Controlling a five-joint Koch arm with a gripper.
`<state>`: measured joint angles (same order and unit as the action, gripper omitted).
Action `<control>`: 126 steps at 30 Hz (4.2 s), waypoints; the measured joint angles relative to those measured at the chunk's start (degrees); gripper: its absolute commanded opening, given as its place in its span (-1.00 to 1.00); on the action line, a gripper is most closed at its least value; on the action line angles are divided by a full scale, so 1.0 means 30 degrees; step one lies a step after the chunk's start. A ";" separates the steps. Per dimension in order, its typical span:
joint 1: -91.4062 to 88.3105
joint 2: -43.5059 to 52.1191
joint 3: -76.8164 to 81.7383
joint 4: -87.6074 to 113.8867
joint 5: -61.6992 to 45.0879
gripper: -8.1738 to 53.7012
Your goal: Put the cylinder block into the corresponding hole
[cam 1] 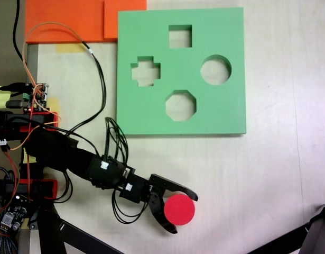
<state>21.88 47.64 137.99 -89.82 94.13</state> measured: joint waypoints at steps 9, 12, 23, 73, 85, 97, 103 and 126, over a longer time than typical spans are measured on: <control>-0.0439 0.0059 -0.0293 0.0352 -0.0029 0.21; -0.1055 0.0762 0.0498 0.0381 0.0000 0.21; -0.7646 0.6855 0.0205 0.4248 -0.0117 -0.03; -1.8135 -0.0557 -1.2686 1.2188 -0.1113 0.03; -1.8428 0.1230 -1.0459 1.3770 -0.2959 0.95; -1.6934 1.5469 -0.0527 2.0625 -1.1572 0.82; -1.4414 2.2676 0.4395 2.1182 -2.0215 0.51; -0.6650 2.6953 1.2510 2.9209 -3.1055 0.34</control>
<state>1.93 128.50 175.52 -2.20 0.97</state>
